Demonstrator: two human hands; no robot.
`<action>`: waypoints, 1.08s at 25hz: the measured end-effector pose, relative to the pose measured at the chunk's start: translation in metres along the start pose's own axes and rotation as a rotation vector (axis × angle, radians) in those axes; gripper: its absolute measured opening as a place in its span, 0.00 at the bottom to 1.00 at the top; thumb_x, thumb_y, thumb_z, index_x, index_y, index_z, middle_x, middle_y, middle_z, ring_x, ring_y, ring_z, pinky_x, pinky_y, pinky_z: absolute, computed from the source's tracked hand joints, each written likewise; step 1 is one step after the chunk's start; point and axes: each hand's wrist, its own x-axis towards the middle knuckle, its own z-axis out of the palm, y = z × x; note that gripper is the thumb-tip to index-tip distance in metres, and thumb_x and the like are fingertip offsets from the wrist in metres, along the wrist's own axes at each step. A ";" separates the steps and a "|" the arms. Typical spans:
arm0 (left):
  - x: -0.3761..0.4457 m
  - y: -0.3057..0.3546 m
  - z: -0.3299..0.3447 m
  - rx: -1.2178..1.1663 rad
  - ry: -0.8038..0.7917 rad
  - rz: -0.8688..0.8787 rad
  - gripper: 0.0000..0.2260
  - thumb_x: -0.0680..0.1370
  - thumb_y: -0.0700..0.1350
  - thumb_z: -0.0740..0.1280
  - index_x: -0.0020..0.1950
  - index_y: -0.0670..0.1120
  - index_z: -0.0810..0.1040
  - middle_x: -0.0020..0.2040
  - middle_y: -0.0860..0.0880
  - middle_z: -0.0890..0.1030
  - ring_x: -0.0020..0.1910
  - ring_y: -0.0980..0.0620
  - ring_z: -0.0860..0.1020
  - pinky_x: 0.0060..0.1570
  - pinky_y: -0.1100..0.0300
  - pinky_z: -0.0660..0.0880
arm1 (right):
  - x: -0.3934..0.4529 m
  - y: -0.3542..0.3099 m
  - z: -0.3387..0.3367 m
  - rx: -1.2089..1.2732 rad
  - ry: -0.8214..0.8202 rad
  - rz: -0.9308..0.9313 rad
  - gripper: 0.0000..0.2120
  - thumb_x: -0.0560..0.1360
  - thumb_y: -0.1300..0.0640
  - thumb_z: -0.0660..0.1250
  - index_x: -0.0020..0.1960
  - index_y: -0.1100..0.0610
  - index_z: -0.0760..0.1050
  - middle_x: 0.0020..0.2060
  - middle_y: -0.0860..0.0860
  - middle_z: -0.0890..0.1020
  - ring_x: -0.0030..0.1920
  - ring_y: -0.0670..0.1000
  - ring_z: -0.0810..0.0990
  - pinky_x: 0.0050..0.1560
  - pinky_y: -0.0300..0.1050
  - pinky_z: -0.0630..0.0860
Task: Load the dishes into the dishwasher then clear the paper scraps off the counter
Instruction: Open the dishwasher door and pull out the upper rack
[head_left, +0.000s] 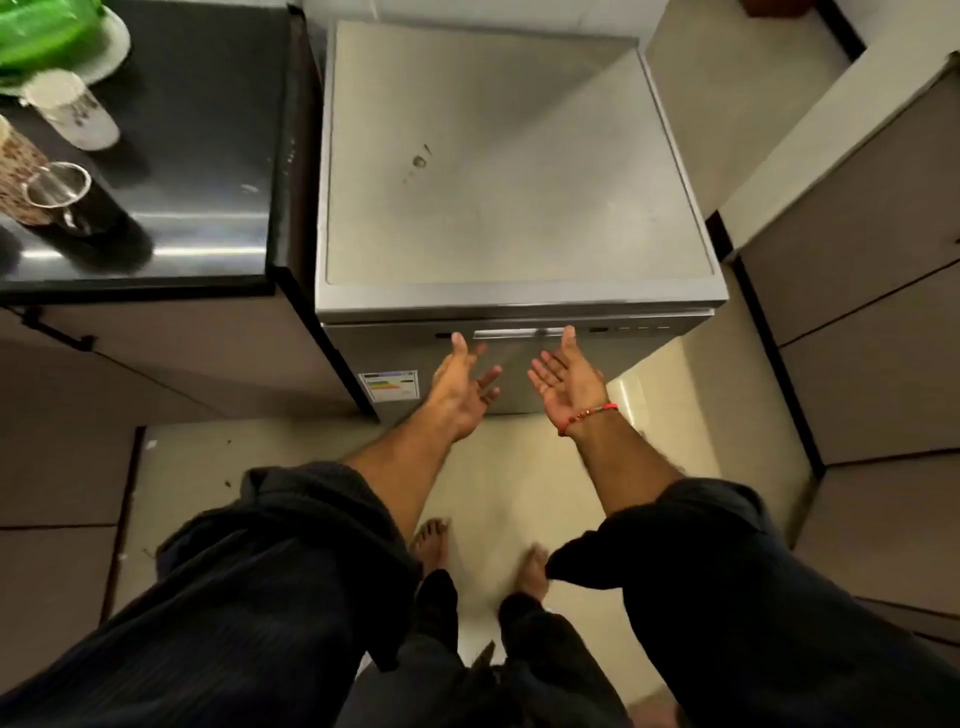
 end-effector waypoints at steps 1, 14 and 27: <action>0.003 0.003 0.004 -0.011 -0.004 -0.006 0.28 0.79 0.66 0.59 0.72 0.51 0.73 0.73 0.50 0.74 0.42 0.55 0.79 0.35 0.60 0.74 | 0.006 0.002 0.004 0.018 0.014 -0.013 0.31 0.79 0.45 0.64 0.74 0.62 0.65 0.70 0.59 0.70 0.72 0.59 0.68 0.71 0.54 0.68; 0.032 -0.009 0.052 -0.102 0.144 -0.012 0.39 0.65 0.69 0.73 0.68 0.46 0.75 0.60 0.46 0.76 0.50 0.50 0.76 0.45 0.54 0.80 | 0.064 -0.012 0.013 0.129 0.049 -0.010 0.27 0.73 0.39 0.70 0.62 0.57 0.72 0.55 0.56 0.77 0.61 0.57 0.75 0.55 0.51 0.77; -0.024 -0.054 0.047 0.386 0.891 0.192 0.74 0.49 0.77 0.74 0.81 0.49 0.37 0.81 0.40 0.43 0.79 0.37 0.53 0.74 0.38 0.61 | 0.007 -0.025 -0.101 -0.977 0.226 -0.366 0.26 0.75 0.33 0.63 0.41 0.57 0.77 0.37 0.54 0.82 0.41 0.59 0.82 0.43 0.57 0.82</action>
